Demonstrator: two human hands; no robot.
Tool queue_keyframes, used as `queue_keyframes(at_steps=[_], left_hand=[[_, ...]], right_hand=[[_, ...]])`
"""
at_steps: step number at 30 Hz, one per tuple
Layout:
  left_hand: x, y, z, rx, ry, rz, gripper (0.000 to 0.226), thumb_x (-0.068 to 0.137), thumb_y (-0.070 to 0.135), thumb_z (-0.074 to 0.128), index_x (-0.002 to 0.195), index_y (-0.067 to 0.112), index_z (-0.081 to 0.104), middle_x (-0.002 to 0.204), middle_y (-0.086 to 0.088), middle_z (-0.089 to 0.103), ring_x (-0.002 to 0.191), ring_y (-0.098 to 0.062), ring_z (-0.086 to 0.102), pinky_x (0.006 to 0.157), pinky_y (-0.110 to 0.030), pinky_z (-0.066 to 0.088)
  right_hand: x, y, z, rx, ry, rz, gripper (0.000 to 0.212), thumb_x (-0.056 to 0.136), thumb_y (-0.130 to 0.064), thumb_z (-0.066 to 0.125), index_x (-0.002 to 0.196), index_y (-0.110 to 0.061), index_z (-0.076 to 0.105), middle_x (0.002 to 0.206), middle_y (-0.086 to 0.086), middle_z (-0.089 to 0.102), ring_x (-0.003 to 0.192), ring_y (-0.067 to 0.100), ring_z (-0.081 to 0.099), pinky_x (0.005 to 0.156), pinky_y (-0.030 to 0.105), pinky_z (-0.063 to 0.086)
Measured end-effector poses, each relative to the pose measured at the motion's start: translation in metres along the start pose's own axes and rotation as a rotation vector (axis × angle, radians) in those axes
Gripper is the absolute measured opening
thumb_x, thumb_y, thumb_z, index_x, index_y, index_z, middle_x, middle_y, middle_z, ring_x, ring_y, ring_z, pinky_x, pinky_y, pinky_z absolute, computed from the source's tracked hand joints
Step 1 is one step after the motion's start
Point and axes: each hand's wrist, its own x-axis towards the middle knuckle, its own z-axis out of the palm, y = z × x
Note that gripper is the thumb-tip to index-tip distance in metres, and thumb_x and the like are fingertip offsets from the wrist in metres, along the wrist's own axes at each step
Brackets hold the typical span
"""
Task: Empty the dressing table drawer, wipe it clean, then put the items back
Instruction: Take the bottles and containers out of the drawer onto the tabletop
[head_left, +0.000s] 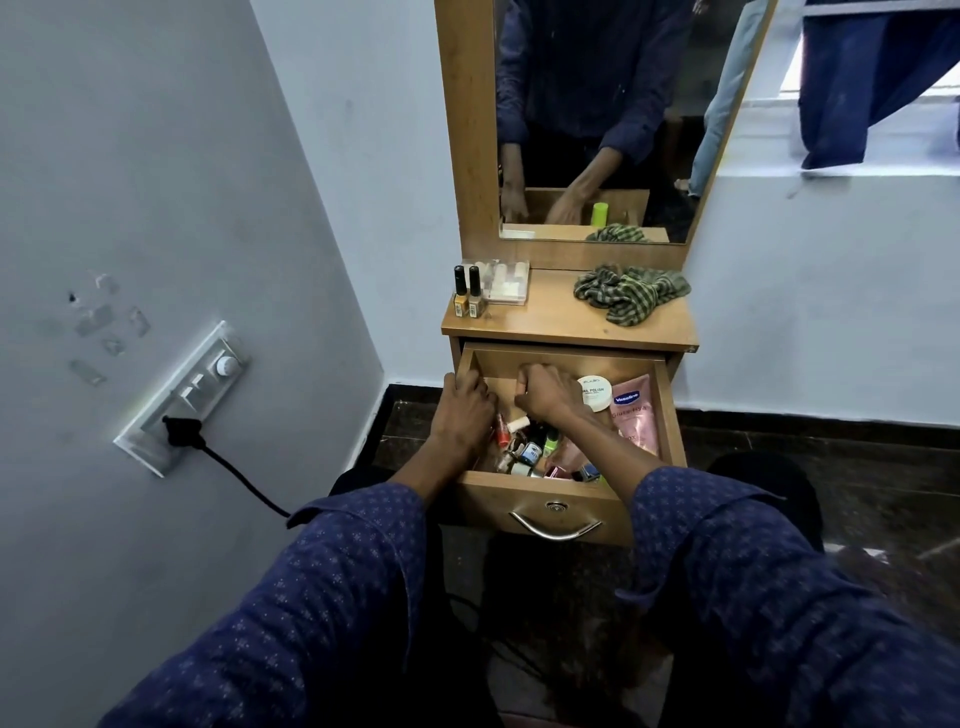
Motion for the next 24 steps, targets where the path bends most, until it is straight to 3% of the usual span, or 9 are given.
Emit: queue_keyframes(at_steps=[4, 7, 12, 16, 20, 24], left_hand=[[0.001, -0.002, 0.003, -0.088, 0.034, 0.008, 0.041, 0.095, 0.037, 0.066, 0.130, 0.018, 0.063, 0.137, -0.007, 0.059, 0.137, -0.027, 0.040, 0.109, -0.051, 0.033], [0.000, -0.005, 0.001, -0.222, 0.061, 0.012, 0.049, 0.091, 0.035, 0.070, 0.135, 0.017, 0.058, 0.139, -0.008, 0.053, 0.137, -0.027, 0.042, 0.112, -0.055, 0.031], [0.000, -0.008, 0.001, -0.549, 0.166, -0.015, 0.047, 0.088, 0.026, 0.073, 0.132, 0.019, 0.057, 0.130, -0.004, 0.053, 0.120, -0.026, 0.056, 0.107, -0.052, 0.037], [0.001, -0.012, 0.007, -0.913, 0.291, -0.071, 0.040, 0.085, 0.010, 0.077, 0.122, 0.017, 0.064, 0.128, -0.002, 0.057, 0.108, -0.021, 0.060, 0.098, -0.041, 0.048], [-0.002, -0.016, 0.001, -1.309, 0.388, -0.217, 0.033, 0.087, -0.002, 0.078, 0.114, 0.015, 0.072, 0.109, 0.005, 0.070, 0.096, -0.004, 0.067, 0.081, -0.018, 0.057], [-0.001, -0.024, -0.002, -1.412, 0.403, -0.300, 0.022, 0.086, 0.003, 0.082, 0.106, 0.009, 0.076, 0.100, 0.003, 0.076, 0.091, -0.003, 0.070, 0.079, -0.015, 0.057]], right_hand=[[0.003, 0.001, 0.002, 0.068, 0.015, 0.029, 0.022, 0.087, -0.004, 0.074, 0.099, -0.018, 0.064, 0.096, 0.004, 0.068, 0.092, 0.026, 0.067, 0.072, 0.033, 0.052], [0.004, 0.003, -0.002, 0.148, 0.010, 0.044, 0.027, 0.084, -0.004, 0.076, 0.096, -0.021, 0.060, 0.097, 0.002, 0.067, 0.090, 0.023, 0.065, 0.063, 0.029, 0.041], [0.005, 0.006, -0.011, 0.322, -0.008, 0.019, 0.044, 0.078, -0.009, 0.085, 0.105, -0.024, 0.054, 0.099, 0.001, 0.065, 0.087, 0.019, 0.064, 0.066, 0.032, 0.048], [0.003, 0.011, -0.018, 0.411, -0.004, -0.049, 0.045, 0.075, -0.009, 0.089, 0.099, -0.029, 0.056, 0.089, 0.002, 0.069, 0.082, 0.026, 0.072, 0.066, 0.037, 0.056], [-0.002, 0.016, -0.027, 0.491, -0.007, -0.104, 0.043, 0.077, -0.008, 0.089, 0.104, -0.025, 0.060, 0.099, 0.010, 0.071, 0.084, 0.033, 0.074, 0.074, 0.049, 0.063], [-0.010, 0.018, -0.037, 0.584, -0.020, -0.127, 0.037, 0.088, -0.006, 0.081, 0.116, -0.014, 0.058, 0.108, 0.019, 0.067, 0.071, 0.028, 0.075, 0.053, 0.029, 0.058]])
